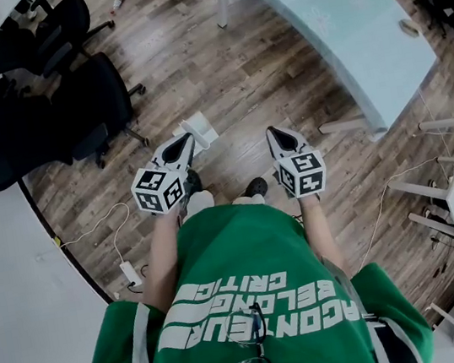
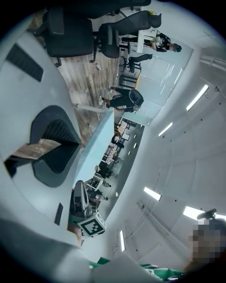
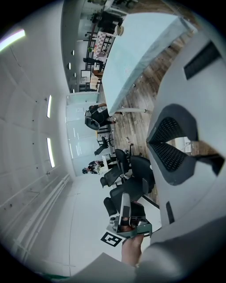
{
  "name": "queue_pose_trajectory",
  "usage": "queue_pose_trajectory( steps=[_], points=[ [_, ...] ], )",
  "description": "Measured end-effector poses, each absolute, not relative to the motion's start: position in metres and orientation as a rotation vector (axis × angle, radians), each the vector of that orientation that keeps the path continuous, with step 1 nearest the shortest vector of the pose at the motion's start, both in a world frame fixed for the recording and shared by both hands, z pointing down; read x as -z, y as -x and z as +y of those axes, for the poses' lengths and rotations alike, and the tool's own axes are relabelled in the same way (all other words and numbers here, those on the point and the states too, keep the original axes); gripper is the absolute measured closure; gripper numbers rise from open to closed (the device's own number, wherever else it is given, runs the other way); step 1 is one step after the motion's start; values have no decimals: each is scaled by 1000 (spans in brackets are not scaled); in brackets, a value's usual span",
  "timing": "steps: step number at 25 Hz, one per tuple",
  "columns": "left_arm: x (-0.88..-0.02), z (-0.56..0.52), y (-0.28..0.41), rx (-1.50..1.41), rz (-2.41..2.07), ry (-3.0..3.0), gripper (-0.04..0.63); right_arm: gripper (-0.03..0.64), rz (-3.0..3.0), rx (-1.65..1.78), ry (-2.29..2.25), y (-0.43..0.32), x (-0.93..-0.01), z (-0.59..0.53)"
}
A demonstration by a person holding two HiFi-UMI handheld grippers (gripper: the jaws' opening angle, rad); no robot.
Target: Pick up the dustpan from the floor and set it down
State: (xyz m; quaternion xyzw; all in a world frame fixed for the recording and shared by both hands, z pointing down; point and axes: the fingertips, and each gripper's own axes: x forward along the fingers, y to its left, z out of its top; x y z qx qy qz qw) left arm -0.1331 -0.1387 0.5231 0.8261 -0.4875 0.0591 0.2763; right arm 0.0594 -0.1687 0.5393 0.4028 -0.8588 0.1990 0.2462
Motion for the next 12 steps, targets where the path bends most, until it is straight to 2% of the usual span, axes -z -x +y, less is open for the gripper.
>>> queue_pose_trajectory(
  steps=[12],
  points=[
    [-525,-133,136,-152,-1315,-2209,603,609,-2349,-547,-1061,-54,-543,-162]
  ],
)
